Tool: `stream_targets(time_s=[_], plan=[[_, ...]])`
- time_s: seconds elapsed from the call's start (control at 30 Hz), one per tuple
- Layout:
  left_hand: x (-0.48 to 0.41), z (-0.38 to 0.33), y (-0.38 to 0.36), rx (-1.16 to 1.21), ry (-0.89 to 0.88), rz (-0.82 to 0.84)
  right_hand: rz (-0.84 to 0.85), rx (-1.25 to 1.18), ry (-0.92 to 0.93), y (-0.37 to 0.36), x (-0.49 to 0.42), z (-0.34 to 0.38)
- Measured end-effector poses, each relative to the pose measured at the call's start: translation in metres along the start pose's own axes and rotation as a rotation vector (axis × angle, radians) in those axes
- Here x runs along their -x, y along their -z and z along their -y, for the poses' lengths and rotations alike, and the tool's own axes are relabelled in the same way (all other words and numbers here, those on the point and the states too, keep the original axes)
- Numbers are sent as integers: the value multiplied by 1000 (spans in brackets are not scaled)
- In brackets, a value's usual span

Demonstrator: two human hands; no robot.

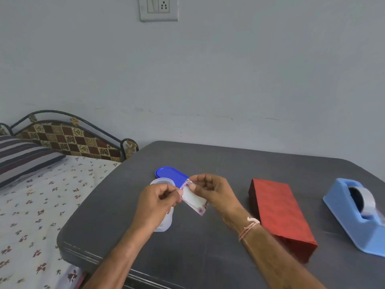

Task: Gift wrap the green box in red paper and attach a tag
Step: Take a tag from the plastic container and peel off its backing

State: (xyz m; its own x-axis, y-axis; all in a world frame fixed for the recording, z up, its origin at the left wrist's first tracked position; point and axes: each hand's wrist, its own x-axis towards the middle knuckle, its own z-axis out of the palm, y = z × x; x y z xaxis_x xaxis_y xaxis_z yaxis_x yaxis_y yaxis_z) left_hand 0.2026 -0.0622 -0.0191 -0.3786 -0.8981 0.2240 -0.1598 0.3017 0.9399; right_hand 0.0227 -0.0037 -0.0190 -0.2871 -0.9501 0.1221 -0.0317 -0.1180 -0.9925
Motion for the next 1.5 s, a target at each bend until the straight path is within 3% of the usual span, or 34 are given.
stream_targets(time_s=[0.1, 0.4, 0.57, 0.77, 1.5], plan=[[10, -6, -17, -56, -37, 75, -48, 5, -14, 12, 18, -5], [43, -6, -75, 106, 39, 163, -151, -213, -43, 44, 72, -27], [55, -3, -81, 404, 201, 236, -212, -214, -41, 47, 82, -33], [55, -4, -77, 461, 314, 232, -193, -218, -49, 42, 85, -35], [53, -5, -62, -147, 17, 241, -166, 9, -62, 38, 86, -34]])
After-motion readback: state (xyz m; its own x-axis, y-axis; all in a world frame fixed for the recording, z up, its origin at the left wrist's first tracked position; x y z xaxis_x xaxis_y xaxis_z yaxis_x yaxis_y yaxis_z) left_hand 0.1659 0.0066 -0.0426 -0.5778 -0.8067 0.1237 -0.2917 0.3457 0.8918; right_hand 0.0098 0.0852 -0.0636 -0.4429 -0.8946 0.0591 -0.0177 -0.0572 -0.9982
